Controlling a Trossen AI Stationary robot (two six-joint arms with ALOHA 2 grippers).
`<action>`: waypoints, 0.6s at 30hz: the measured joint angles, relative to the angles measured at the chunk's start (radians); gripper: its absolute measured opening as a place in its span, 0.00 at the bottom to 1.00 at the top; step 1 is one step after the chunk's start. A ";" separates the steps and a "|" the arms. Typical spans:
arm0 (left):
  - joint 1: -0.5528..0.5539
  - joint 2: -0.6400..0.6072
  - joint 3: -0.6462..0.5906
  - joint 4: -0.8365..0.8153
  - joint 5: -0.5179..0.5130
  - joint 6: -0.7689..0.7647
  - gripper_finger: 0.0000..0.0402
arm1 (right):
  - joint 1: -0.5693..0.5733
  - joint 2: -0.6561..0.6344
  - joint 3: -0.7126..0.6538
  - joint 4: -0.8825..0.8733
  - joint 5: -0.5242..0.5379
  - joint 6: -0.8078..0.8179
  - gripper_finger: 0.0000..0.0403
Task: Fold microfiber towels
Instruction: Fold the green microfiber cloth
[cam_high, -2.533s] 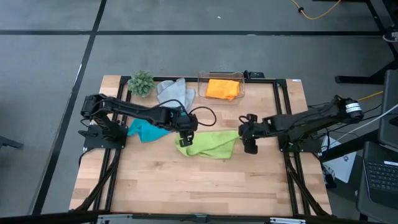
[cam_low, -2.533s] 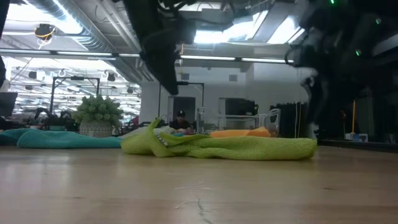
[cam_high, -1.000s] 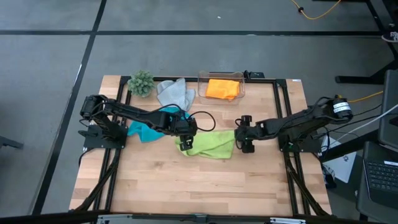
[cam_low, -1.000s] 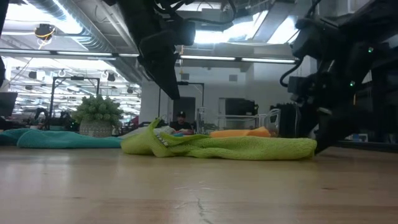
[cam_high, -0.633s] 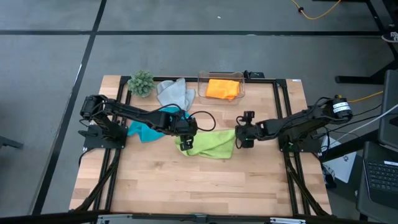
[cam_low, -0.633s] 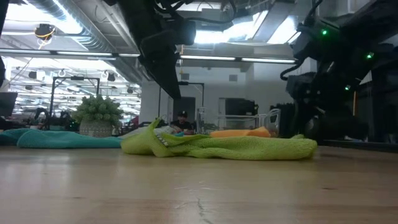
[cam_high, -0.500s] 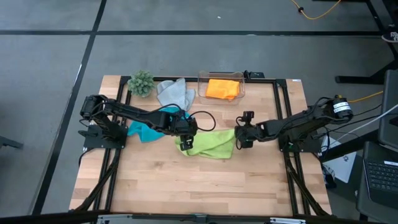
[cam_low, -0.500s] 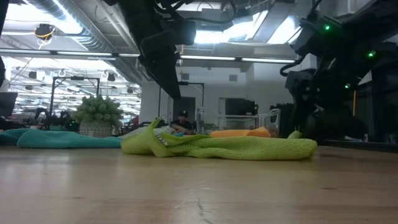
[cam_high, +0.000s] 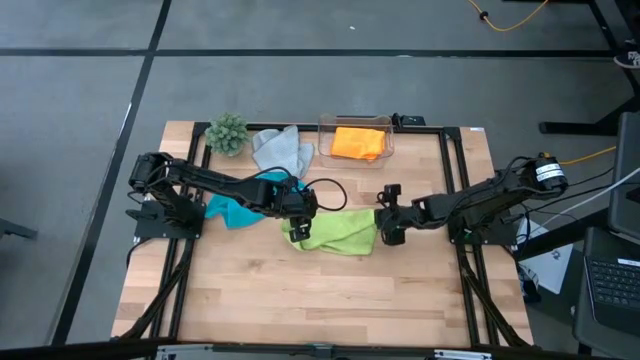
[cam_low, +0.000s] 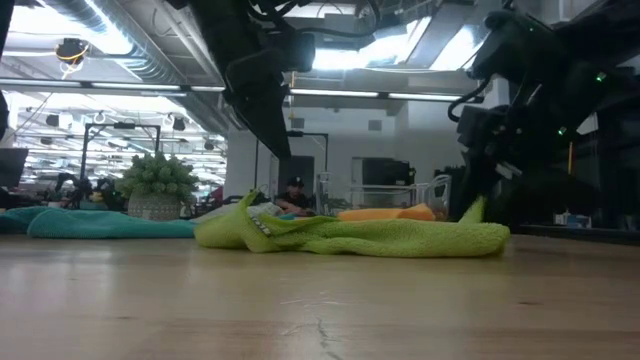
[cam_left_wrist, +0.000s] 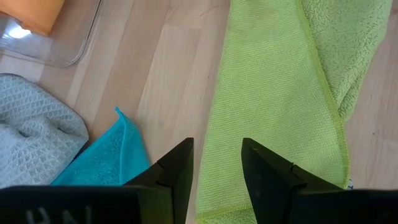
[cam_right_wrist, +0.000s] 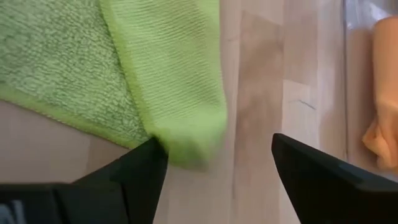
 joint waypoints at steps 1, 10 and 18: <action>0.000 0.000 0.000 0.000 0.000 0.000 0.32 | 0.000 0.000 0.000 0.000 -0.007 0.000 0.71; 0.000 0.000 0.000 0.000 -0.001 0.000 0.32 | 0.000 0.000 0.000 0.000 -0.016 0.000 0.71; 0.000 0.000 0.000 0.000 -0.001 0.000 0.32 | 0.000 0.000 0.001 -0.102 -0.035 -0.078 0.71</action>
